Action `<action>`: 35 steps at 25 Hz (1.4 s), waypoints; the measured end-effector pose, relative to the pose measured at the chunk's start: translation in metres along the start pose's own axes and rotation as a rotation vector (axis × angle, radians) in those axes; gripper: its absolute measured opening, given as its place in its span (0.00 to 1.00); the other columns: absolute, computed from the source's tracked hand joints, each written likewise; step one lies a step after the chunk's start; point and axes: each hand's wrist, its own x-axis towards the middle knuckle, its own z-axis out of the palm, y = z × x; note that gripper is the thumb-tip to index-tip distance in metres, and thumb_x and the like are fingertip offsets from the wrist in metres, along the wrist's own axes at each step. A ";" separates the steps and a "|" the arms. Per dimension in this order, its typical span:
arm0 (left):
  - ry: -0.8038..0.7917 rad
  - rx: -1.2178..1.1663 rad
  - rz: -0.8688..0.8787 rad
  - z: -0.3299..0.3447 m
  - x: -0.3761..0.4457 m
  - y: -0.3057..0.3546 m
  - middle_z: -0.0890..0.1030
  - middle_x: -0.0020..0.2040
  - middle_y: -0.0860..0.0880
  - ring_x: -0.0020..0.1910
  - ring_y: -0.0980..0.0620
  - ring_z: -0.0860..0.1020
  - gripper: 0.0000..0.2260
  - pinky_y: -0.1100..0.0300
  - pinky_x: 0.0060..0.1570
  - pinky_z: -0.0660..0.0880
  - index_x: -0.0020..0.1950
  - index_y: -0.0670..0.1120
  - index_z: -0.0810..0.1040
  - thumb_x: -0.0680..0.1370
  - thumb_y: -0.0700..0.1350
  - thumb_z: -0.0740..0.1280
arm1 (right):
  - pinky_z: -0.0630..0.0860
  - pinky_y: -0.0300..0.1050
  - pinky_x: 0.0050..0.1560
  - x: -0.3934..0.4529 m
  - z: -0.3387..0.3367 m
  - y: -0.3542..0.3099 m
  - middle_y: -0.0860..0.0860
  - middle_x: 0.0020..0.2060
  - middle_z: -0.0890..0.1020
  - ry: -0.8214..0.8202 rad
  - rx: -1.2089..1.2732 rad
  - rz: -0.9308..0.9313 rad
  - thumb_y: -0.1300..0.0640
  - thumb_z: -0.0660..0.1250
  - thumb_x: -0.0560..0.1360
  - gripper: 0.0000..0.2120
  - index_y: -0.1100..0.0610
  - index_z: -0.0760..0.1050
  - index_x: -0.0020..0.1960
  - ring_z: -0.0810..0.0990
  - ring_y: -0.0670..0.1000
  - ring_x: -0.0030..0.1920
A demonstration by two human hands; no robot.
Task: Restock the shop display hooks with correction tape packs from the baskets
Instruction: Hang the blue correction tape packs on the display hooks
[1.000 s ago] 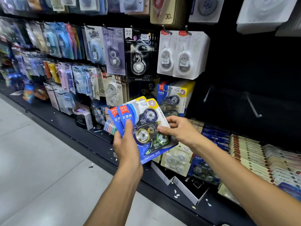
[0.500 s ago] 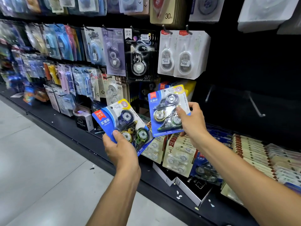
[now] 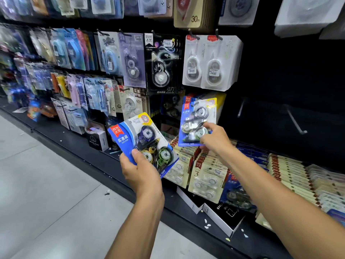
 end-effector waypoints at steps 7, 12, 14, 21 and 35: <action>-0.099 -0.001 -0.055 0.004 0.001 -0.007 0.82 0.56 0.45 0.51 0.43 0.81 0.13 0.44 0.55 0.80 0.65 0.47 0.76 0.85 0.50 0.58 | 0.81 0.51 0.55 0.038 -0.015 0.009 0.55 0.74 0.66 -0.163 0.094 0.123 0.74 0.61 0.76 0.37 0.47 0.61 0.79 0.80 0.57 0.56; -0.159 -0.009 -0.088 0.005 -0.005 -0.006 0.83 0.58 0.45 0.53 0.42 0.83 0.14 0.40 0.55 0.81 0.66 0.50 0.76 0.84 0.53 0.59 | 0.73 0.46 0.49 0.036 -0.022 0.029 0.53 0.73 0.69 -0.128 0.124 0.154 0.66 0.68 0.76 0.31 0.48 0.68 0.76 0.75 0.53 0.61; -0.189 -0.028 -0.108 0.005 -0.005 -0.006 0.83 0.54 0.46 0.48 0.44 0.83 0.09 0.44 0.50 0.82 0.58 0.52 0.78 0.85 0.51 0.59 | 0.72 0.45 0.47 0.019 -0.023 0.028 0.54 0.68 0.74 -0.005 0.080 0.082 0.58 0.69 0.78 0.20 0.50 0.74 0.69 0.77 0.51 0.54; -0.338 -0.109 -0.140 0.013 -0.010 -0.006 0.84 0.45 0.49 0.40 0.50 0.82 0.10 0.52 0.45 0.81 0.47 0.51 0.79 0.85 0.45 0.62 | 0.70 0.40 0.26 -0.042 -0.029 0.025 0.49 0.41 0.85 -0.597 0.171 -0.105 0.55 0.70 0.79 0.15 0.55 0.74 0.63 0.79 0.50 0.31; -0.642 1.135 0.410 -0.006 -0.003 -0.016 0.54 0.83 0.49 0.80 0.44 0.57 0.47 0.41 0.76 0.58 0.83 0.53 0.44 0.74 0.71 0.64 | 0.83 0.56 0.40 -0.022 -0.026 0.018 0.50 0.45 0.81 0.234 0.129 -0.097 0.46 0.68 0.77 0.10 0.52 0.73 0.51 0.82 0.55 0.41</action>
